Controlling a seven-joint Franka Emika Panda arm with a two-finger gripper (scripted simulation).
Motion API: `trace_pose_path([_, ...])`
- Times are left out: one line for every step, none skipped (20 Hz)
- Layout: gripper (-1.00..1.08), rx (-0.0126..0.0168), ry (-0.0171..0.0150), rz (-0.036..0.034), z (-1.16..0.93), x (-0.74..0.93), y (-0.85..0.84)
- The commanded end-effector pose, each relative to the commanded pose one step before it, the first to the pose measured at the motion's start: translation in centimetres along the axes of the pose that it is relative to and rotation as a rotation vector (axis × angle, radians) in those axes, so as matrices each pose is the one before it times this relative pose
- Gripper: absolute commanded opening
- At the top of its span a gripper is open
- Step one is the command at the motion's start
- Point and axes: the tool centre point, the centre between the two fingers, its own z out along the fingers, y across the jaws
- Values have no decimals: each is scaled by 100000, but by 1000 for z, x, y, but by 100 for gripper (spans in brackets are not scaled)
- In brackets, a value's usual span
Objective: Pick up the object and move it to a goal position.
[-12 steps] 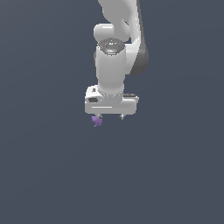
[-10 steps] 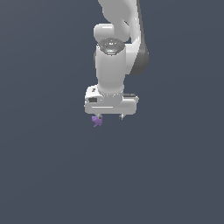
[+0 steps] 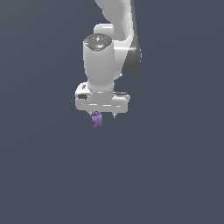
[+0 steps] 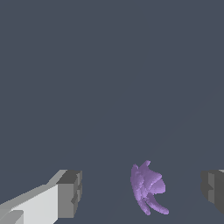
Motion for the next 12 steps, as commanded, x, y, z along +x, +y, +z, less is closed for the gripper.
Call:
trace_pose_path([100,38,-97,-197,58,-48,-70])
trace_pose_path([100,16,-35,-165,97,-61,34])
trace_pose_path([100,20,-63,-184,135,-96,89])
trace_pose_path([100,27,-84,-243,180,-129,120])
trace_pose_path([100,35,-100,-329,228,-162,134])
trace_pose_path([100,44,-116,-413,275,-195,147])
trace_pose_path([100,53,-135,-496,320,-229,159])
trace_pose_path([100,61,-152,-563,361,-264,176])
trace_pose_path([100,68,-169,-614,399,-302,203])
trace_pose_path([100,76,-187,-671,439,-343,227])
trace_pose_path([100,86,-206,-746,480,-384,239])
trace_pose_path([100,95,-221,-811,519,-430,255])
